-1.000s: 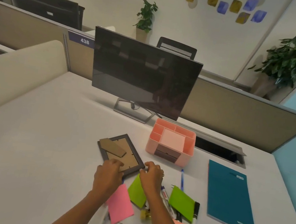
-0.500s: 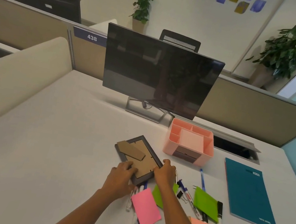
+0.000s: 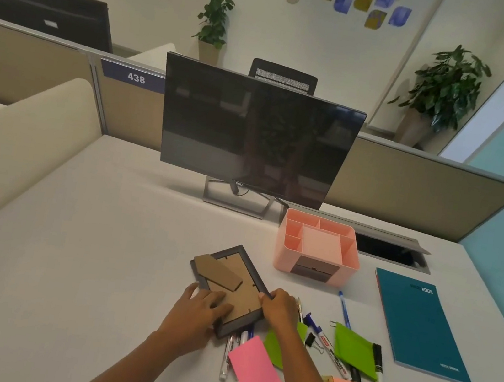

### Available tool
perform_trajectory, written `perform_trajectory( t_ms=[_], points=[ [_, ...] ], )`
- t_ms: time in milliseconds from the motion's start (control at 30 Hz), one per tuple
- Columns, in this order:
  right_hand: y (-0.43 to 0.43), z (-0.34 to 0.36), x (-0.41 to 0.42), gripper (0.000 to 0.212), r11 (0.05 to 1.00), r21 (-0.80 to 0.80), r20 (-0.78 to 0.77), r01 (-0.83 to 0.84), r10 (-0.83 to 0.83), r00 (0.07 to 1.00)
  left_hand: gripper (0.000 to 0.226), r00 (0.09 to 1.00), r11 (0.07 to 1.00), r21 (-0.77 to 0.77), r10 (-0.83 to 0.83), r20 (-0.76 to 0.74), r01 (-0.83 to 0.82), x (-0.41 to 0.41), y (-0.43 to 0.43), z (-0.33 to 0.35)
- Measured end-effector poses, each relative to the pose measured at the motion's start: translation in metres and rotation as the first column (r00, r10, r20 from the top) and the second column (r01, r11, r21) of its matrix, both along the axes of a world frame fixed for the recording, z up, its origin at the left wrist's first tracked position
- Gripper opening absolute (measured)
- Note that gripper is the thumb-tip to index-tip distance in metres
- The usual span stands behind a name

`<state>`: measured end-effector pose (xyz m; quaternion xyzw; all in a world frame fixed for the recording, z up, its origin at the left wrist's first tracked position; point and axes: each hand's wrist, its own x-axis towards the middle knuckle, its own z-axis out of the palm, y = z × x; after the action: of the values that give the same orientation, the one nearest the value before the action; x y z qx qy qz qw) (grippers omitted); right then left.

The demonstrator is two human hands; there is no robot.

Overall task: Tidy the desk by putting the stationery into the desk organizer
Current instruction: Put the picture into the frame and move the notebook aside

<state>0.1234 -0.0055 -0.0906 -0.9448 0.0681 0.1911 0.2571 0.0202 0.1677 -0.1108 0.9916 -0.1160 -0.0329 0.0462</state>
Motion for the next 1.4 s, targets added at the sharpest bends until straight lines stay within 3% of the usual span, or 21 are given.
perform_trajectory(
  t_ms=[67, 200, 300, 400, 500, 567, 667, 767, 867, 1067, 1400],
  points=[
    [0.0, 0.01, 0.002, 0.035, 0.996, 0.083, 0.0, 0.023, -0.023, 1.0, 0.067, 0.997, 1.0, 0.001, -0.031, 0.071, 0.031, -0.003, 0.009, -0.001],
    [0.009, 0.043, 0.009, 0.032, 0.913, 0.384, -0.015, 0.141, -0.147, 0.989, 0.051, 0.936, 0.964, -0.265, 0.091, 0.34, 0.003, 0.0, 0.023, 0.015],
    [0.02, 0.077, 0.015, 0.043, 0.826, 0.538, 0.001, 0.17, -0.203, 0.979, 0.036, 0.89, 0.799, -0.601, 0.285, 0.355, -0.016, 0.013, 0.03, 0.05],
    [0.031, 0.109, 0.023, 0.058, 0.775, 0.62, 0.074, 0.123, -0.214, 0.974, 0.022, 0.889, 0.487, -0.87, 0.43, 0.158, -0.081, 0.03, 0.041, 0.082],
    [0.04, 0.123, 0.031, 0.059, 0.744, 0.661, 0.066, 0.098, -0.188, 0.98, 0.018, 0.886, 0.123, -0.984, 0.461, -0.058, -0.129, 0.045, 0.051, 0.107],
    [0.043, 0.125, 0.031, 0.057, 0.748, 0.662, 0.006, 0.051, -0.073, 0.997, 0.021, 0.865, -0.061, -0.974, 0.45, -0.223, -0.219, 0.05, 0.055, 0.117],
    [0.043, 0.115, 0.029, 0.057, 0.739, 0.673, -0.122, 0.028, 0.074, 0.99, 0.033, 0.782, -0.243, -0.891, 0.428, -0.454, -0.384, 0.053, 0.056, 0.118],
    [0.044, 0.097, 0.026, 0.053, 0.653, 0.753, -0.243, 0.084, 0.157, 0.957, 0.051, 0.697, -0.432, -0.746, 0.304, -0.649, -0.507, 0.051, 0.051, 0.109],
    [0.042, 0.086, 0.02, 0.047, 0.557, 0.811, -0.315, 0.18, 0.157, 0.936, 0.053, 0.675, -0.487, -0.647, 0.148, -0.723, -0.586, 0.046, 0.046, 0.099],
    [0.035, 0.066, 0.019, 0.042, 0.481, 0.854, -0.295, 0.201, 0.128, 0.947, 0.051, 0.676, -0.455, -0.609, 0.021, -0.736, -0.649, 0.052, 0.05, 0.082],
    [0.044, 0.053, 0.055, 0.042, 0.381, 0.911, -0.208, 0.159, 0.091, 0.974, 0.042, 0.726, -0.35, -0.708, 0.103, -0.68, -0.614, 0.107, 0.057, 0.088]
  ],
)
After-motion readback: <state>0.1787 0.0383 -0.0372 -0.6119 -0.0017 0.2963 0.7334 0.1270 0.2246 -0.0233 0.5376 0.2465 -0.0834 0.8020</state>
